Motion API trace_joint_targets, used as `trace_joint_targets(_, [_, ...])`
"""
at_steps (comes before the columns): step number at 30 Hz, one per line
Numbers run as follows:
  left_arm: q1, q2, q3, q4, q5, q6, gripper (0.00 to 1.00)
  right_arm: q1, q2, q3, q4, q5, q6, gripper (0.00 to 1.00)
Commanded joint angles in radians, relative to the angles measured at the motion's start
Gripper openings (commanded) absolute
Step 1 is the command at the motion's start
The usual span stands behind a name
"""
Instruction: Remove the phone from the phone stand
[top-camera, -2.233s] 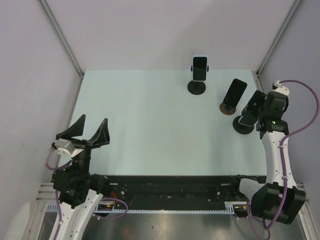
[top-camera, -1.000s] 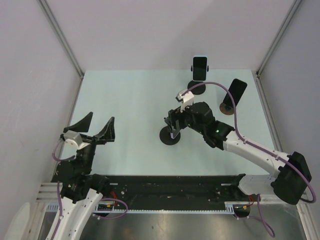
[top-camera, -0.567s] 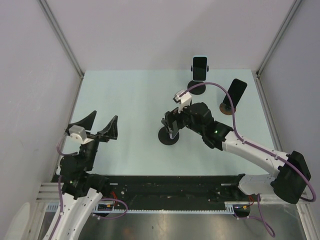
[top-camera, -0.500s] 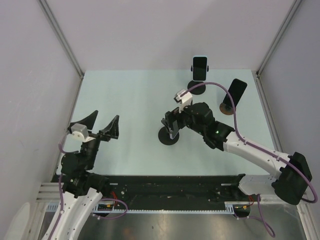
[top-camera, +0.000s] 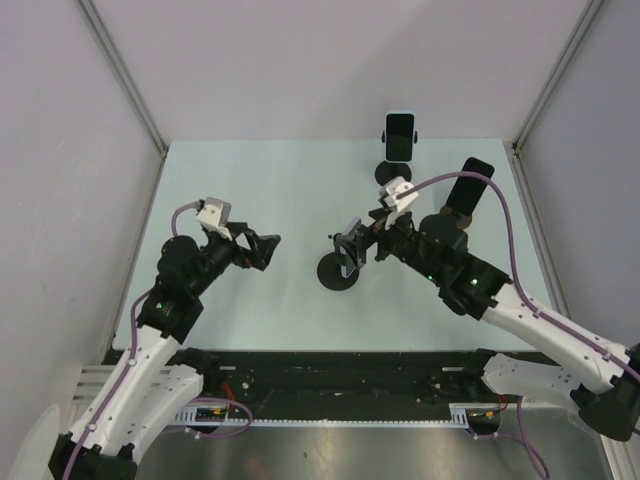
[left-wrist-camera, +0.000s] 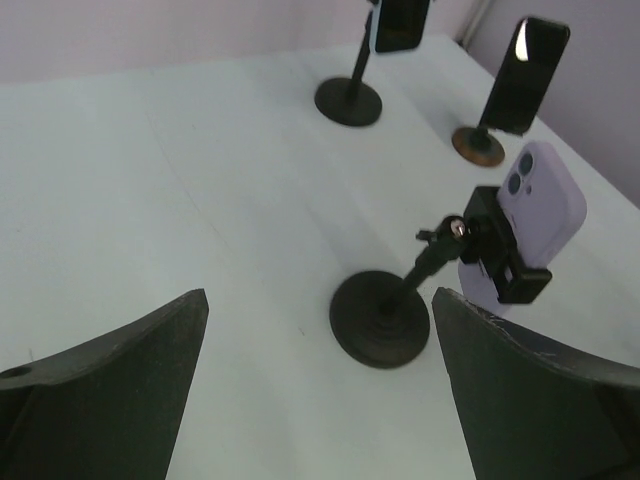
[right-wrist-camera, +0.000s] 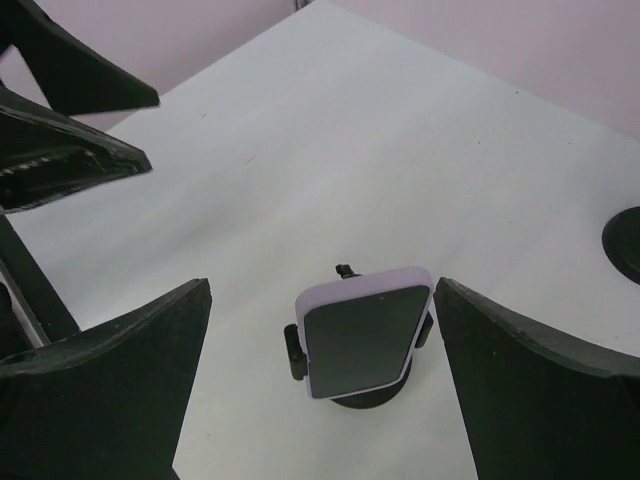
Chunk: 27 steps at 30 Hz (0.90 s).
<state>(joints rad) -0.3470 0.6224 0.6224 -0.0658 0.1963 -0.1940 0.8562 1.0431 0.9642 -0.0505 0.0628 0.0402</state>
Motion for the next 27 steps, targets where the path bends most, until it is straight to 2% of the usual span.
trace_joint_targets(1, [-0.006, 0.042, 0.062, -0.068, 0.132, -0.038, 1.0, 0.003, -0.126, -0.048, -0.003, 0.048, 0.03, 1.0])
trace_joint_targets(5, [-0.01, 0.06, 0.059, -0.069, 0.143, -0.068, 1.0, 0.001, -0.184, -0.117, 0.023, 0.04, 0.053, 1.0])
trace_joint_targets(10, [-0.05, 0.092, 0.066, -0.068, 0.167, -0.107, 1.0, 0.0, -0.216, -0.211, 0.141, 0.003, 0.069, 1.0])
trace_joint_targets(15, [-0.115, 0.073, 0.051, -0.066, 0.089, -0.125, 1.0, -0.009, -0.158, -0.255, 0.268, -0.001, 0.03, 0.99])
trace_joint_targets(27, [-0.218, 0.074, 0.008, -0.049, 0.0, -0.131, 1.0, -0.146, -0.022, -0.289, 0.46, -0.19, -0.01, 1.0])
